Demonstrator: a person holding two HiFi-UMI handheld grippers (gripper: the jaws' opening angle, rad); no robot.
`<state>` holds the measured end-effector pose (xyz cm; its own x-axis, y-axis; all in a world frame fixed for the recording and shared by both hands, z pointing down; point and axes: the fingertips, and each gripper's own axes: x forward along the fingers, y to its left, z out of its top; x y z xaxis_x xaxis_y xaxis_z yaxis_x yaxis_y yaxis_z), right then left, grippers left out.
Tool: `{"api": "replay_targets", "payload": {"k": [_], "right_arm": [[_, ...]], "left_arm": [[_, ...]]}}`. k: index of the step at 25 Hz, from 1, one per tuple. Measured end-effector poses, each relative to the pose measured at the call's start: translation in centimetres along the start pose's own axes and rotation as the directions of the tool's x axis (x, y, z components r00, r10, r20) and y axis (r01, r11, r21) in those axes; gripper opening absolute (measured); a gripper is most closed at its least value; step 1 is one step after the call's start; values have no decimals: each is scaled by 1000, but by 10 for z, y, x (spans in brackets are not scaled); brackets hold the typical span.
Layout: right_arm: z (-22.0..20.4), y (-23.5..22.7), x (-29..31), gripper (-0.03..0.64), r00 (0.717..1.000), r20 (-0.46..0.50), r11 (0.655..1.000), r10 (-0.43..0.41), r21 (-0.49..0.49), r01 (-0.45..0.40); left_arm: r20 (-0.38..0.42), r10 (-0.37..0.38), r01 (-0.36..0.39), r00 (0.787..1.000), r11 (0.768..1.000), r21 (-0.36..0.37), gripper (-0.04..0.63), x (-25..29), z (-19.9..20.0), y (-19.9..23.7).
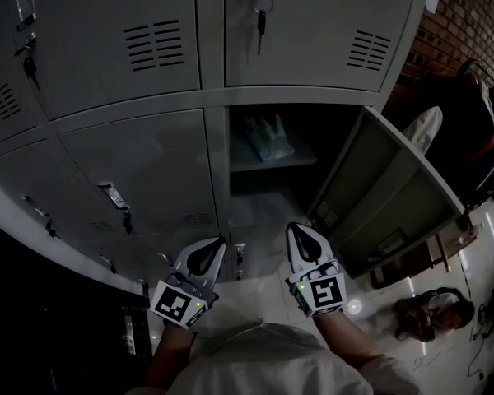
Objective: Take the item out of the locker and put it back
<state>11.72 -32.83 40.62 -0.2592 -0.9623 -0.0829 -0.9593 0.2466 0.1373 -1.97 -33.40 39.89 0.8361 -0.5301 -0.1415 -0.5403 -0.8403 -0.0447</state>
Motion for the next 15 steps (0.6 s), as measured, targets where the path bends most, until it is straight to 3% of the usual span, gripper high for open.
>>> {"api": "replay_targets", "payload": {"k": [5, 15], "right_arm": [[-19, 19, -25, -6, 998, -61, 1000, 4, 22, -3], [-17, 52, -75, -5, 996, -88, 999, -22, 24, 25]], "left_arm": [[-8, -29, 30, 1000, 1000, 3, -31, -10, -2, -14], [-20, -45, 45, 999, 999, -16, -31, -56, -6, -45]]}}
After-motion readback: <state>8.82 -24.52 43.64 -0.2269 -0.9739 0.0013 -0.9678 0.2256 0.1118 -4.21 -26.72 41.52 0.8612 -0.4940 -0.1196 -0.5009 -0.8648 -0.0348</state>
